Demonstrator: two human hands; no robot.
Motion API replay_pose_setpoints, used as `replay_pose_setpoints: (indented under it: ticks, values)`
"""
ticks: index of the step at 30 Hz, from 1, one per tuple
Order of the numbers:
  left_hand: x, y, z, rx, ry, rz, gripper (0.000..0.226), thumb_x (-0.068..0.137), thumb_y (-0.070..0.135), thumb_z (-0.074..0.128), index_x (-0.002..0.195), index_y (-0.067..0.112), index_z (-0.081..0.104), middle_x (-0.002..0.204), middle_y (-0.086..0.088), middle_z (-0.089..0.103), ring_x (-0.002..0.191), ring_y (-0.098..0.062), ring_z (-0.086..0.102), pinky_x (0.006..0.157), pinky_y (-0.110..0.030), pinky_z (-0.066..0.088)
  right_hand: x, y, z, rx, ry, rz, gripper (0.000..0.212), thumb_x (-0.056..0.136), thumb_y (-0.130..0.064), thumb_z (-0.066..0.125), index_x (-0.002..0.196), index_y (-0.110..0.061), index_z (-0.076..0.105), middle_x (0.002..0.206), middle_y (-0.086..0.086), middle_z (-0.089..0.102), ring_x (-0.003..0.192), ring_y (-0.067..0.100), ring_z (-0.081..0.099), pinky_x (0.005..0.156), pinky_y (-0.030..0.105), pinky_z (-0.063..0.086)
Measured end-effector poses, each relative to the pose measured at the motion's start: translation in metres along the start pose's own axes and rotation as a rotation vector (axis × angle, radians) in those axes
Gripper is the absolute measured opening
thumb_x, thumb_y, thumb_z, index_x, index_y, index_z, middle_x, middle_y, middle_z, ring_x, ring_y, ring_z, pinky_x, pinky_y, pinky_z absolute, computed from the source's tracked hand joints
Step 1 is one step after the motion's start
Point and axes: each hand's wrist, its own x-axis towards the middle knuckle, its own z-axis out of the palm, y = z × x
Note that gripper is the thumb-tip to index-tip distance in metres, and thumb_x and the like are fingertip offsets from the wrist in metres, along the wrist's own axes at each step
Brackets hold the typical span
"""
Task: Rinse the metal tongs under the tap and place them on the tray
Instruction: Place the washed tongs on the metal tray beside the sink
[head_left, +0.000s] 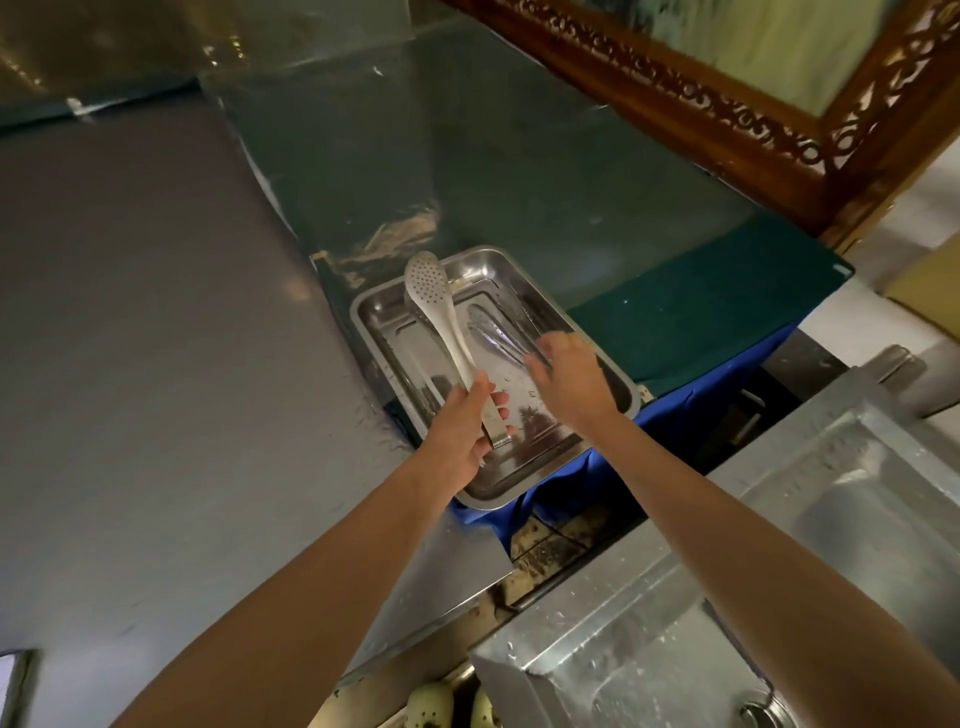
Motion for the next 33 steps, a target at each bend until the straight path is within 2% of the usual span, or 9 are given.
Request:
replay_pose_setpoints:
  ticks: [3, 6, 11, 16, 20, 23, 25, 28, 33]
  values:
    - [0.007, 0.002, 0.007, 0.031, -0.037, -0.007, 0.034, 0.097, 0.039, 0.041, 0.117, 0.014, 0.053, 0.115, -0.008, 0.062, 0.107, -0.024, 0.059, 0.104, -0.048, 0.041, -0.021, -0.022, -0.011, 0.295, -0.060, -0.108, 0.035, 0.094, -0.034, 0.046, 0.125, -0.016, 0.047, 0.111, -0.004, 0.054, 0.089, 0.002, 0.054, 0.077, 0.017, 0.047]
    - [0.009, 0.004, 0.012, -0.010, -0.124, -0.016, 0.045, 0.098, 0.041, 0.038, 0.134, 0.016, 0.044, 0.124, -0.006, 0.056, 0.127, -0.029, 0.048, 0.100, -0.039, 0.042, -0.035, -0.034, -0.014, 0.289, -0.164, -0.218, 0.032, 0.093, -0.029, 0.047, 0.124, -0.021, 0.045, 0.108, -0.007, 0.051, 0.086, 0.004, 0.054, 0.070, 0.013, 0.045]
    - [0.012, 0.005, 0.013, -0.056, -0.259, -0.019, 0.050, 0.097, 0.045, 0.030, 0.134, 0.015, 0.045, 0.137, -0.014, 0.052, 0.127, -0.027, 0.049, 0.109, -0.044, 0.036, -0.029, -0.040, -0.018, 0.214, -0.228, -0.179, 0.035, 0.095, -0.023, 0.047, 0.129, -0.017, 0.042, 0.112, 0.001, 0.052, 0.088, 0.010, 0.053, 0.076, 0.022, 0.043]
    - [0.017, 0.016, 0.003, 0.107, -0.451, 0.021, 0.056, 0.091, 0.053, 0.031, 0.127, 0.016, 0.052, 0.122, -0.013, 0.058, 0.112, -0.026, 0.055, 0.096, -0.040, 0.045, -0.024, -0.044, -0.029, 0.524, -0.309, 0.036, 0.033, 0.096, -0.022, 0.047, 0.128, -0.014, 0.043, 0.081, -0.009, 0.056, 0.068, 0.001, 0.056, 0.056, 0.010, 0.041]
    - [0.024, 0.027, -0.010, 0.481, -0.298, 0.102, 0.035, 0.097, 0.044, 0.035, 0.096, 0.022, 0.063, 0.105, -0.007, 0.063, 0.098, -0.020, 0.058, 0.081, -0.030, 0.045, -0.027, -0.043, -0.017, 0.496, -0.218, 0.099, 0.026, 0.098, -0.025, 0.042, 0.118, -0.008, 0.046, 0.079, -0.006, 0.052, 0.062, 0.002, 0.045, 0.049, 0.009, 0.037]
    - [0.034, 0.028, -0.034, 0.939, 0.025, 0.323, 0.029, 0.096, 0.035, 0.042, 0.098, 0.017, 0.066, 0.093, -0.001, 0.063, 0.090, -0.016, 0.058, 0.071, -0.020, 0.041, -0.034, -0.037, 0.001, 0.470, -0.206, 0.164, 0.019, 0.099, -0.020, 0.040, 0.107, -0.003, 0.044, 0.075, -0.002, 0.050, 0.060, 0.004, 0.044, 0.044, 0.003, 0.036]
    - [0.038, 0.027, -0.057, 1.233, 0.203, 0.507, 0.020, 0.092, 0.022, 0.053, 0.105, 0.020, 0.068, 0.100, -0.002, 0.062, 0.100, -0.019, 0.054, 0.084, -0.023, 0.039, -0.038, -0.033, 0.012, 0.437, -0.200, 0.193, 0.021, 0.098, -0.018, 0.040, 0.109, 0.000, 0.043, 0.070, -0.006, 0.048, 0.061, 0.003, 0.045, 0.044, 0.003, 0.036]
    - [0.043, 0.023, -0.078, 1.380, 0.230, 0.547, 0.019, 0.086, 0.011, 0.060, 0.101, 0.018, 0.070, 0.110, -0.010, 0.055, 0.110, -0.030, 0.043, 0.098, -0.032, 0.032, -0.041, -0.033, 0.029, 0.373, -0.211, 0.228, 0.022, 0.098, -0.018, 0.041, 0.111, 0.000, 0.042, 0.083, 0.002, 0.056, 0.065, 0.008, 0.049, 0.046, 0.010, 0.035]
    - [0.045, 0.018, -0.082, 1.417, 0.200, 0.544, 0.013, 0.087, 0.013, 0.060, 0.096, 0.013, 0.070, 0.112, -0.014, 0.053, 0.113, -0.033, 0.040, 0.101, -0.035, 0.031, -0.050, -0.039, 0.053, 0.210, -0.239, 0.227, 0.021, 0.097, -0.014, 0.042, 0.110, 0.002, 0.040, 0.113, 0.023, 0.054, 0.094, 0.028, 0.053, 0.071, 0.030, 0.038]
